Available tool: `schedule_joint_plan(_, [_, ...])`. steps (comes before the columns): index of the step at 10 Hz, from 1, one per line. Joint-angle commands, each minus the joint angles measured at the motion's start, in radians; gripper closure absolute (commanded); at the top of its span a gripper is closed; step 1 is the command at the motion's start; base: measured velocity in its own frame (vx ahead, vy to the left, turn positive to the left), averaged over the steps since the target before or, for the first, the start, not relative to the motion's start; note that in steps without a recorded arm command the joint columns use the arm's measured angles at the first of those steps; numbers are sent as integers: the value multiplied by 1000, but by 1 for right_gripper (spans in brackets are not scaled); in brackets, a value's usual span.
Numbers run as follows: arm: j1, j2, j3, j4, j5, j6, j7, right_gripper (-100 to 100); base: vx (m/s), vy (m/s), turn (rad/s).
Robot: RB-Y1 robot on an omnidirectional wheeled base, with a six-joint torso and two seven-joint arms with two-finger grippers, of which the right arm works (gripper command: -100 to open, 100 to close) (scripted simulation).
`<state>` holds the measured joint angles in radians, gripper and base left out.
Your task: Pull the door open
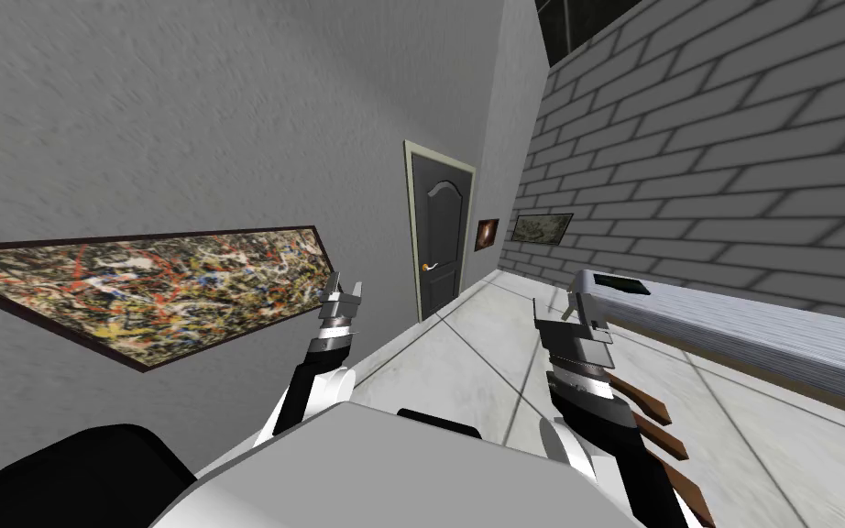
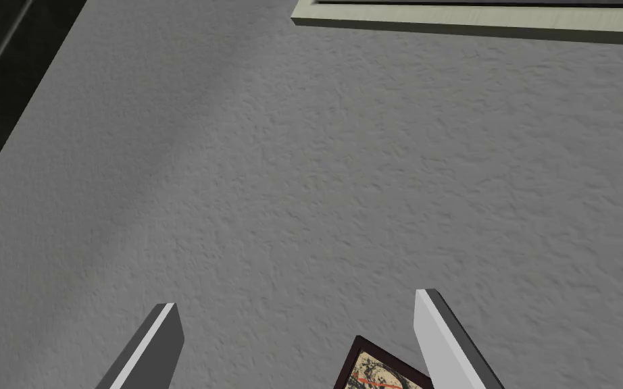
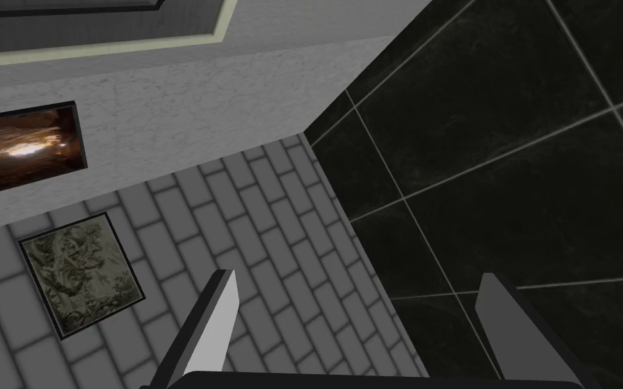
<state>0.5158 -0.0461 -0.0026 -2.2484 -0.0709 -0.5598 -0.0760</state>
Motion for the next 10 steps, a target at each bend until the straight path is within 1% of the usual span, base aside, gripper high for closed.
schedule_joint_plan(1, [-15,-5,-2,32,1,-3,0,-100,14,90,82])
schedule_joint_plan(3, [-29,-9,-3,60,1,-6,0,-100,86,-43,104])
schedule_joint_plan(4, [-43,-13,-5,88,2,-9,0,-100,81,-62,100])
schedule_joint_plan(7, [-71,-20,-8,145,4,-14,0,-100,73,-40,102])
schedule_joint_plan(10, [-103,-28,-11,211,5,-21,1,-100,69,-16,100])
